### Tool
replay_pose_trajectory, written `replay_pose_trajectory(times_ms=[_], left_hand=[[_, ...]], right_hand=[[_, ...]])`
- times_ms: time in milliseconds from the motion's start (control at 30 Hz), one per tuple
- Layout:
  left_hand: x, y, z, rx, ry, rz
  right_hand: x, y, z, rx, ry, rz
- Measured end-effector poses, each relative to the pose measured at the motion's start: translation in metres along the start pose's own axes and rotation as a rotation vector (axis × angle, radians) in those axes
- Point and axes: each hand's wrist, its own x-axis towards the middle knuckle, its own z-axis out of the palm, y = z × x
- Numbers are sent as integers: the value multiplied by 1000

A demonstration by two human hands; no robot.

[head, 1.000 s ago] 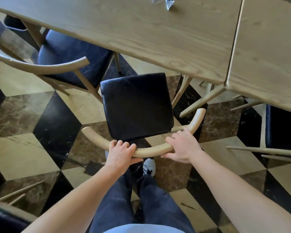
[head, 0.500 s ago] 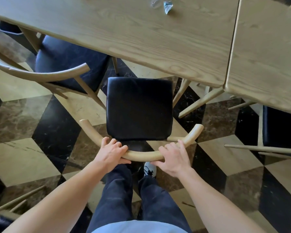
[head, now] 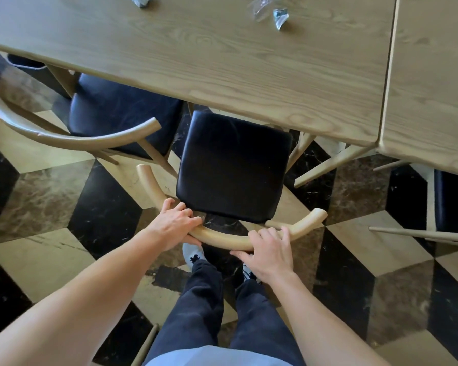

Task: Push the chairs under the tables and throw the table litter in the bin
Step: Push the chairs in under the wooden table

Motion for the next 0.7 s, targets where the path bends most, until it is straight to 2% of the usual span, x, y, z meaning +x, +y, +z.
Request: replay_pose_trajectory(times_ms=[500, 700], left_hand=[[1, -13, 3, 63, 19, 72], [6, -5, 7, 61, 91, 79]], right_hand=[[3, -10, -9, -6, -20, 31], [2, 1, -10, 21, -15, 23]])
